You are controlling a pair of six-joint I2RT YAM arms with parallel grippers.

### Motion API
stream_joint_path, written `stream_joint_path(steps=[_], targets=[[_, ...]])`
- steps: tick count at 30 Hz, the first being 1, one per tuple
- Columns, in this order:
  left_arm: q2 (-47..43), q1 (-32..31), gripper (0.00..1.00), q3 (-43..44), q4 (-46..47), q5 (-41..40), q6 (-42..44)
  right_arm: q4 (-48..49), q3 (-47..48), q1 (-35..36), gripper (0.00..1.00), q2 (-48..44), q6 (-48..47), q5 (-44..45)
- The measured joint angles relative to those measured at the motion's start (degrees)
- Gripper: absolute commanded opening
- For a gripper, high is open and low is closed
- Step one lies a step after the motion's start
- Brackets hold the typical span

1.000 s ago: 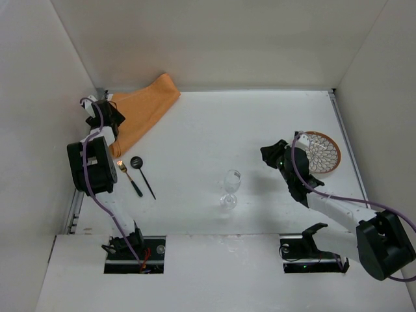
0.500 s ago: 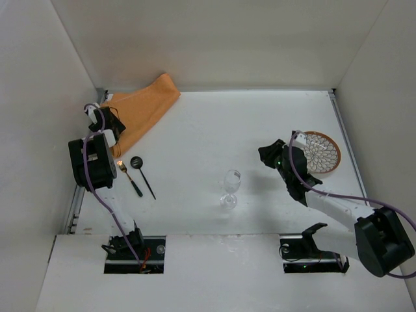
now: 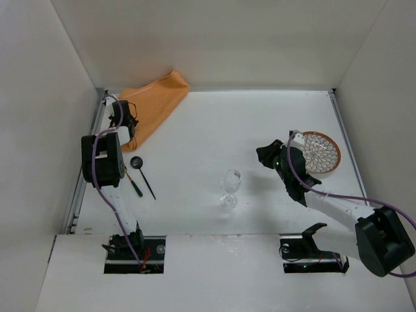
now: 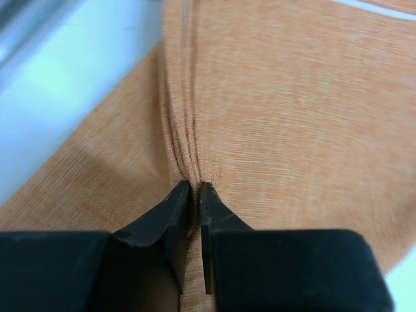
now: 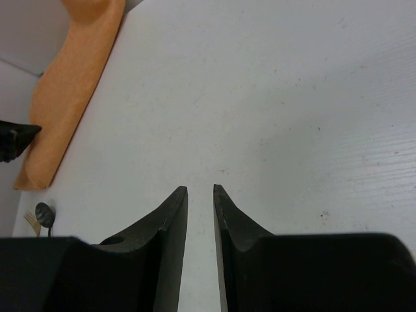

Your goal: Set the dinner table for one person

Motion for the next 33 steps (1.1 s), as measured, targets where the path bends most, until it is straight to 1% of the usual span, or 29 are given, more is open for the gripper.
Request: stream_joint_path(steps=[4, 8, 14, 17, 22, 28, 30, 33], targets=[[0.0, -4.9, 0.04, 2.6, 0.9, 0.6, 0.2, 0.0, 0.0, 0.0, 0.28, 0.0, -0.1, 0.0], [0.0, -8.3, 0.03, 4.9, 2.5, 1.8, 0.7, 0.0, 0.0, 0.0, 0.28, 0.0, -0.1, 0.0], [0.0, -13.6, 0.02, 5.2, 5.4, 3.7, 1.3, 0.0, 0.0, 0.0, 0.28, 0.1, -0.1, 0.0], [-0.6, -17.4, 0.02, 2.6, 8.9, 4.6, 1.9, 0.0, 0.1, 0.0, 0.28, 0.4, -0.1, 0.1], [-1.9, -26.1, 0.02, -4.2, 13.7, 7.0, 3.4, 0.0, 0.1, 0.0, 0.28, 0.5, -0.1, 0.1], [-1.9, -35.6, 0.02, -6.3, 16.7, 10.1, 6.2, 0.0, 0.1, 0.0, 0.29, 0.3, -0.1, 0.8], [-1.9, -37.7, 0.02, -6.3, 17.6, 11.3, 6.7, 0.0, 0.0, 0.0, 0.33, -0.1, -0.1, 1.0], [-1.8, -39.7, 0.03, -6.3, 18.6, 13.3, 7.0, 0.0, -0.3, -0.5, 0.45, -1.8, 0.0, 1.2]])
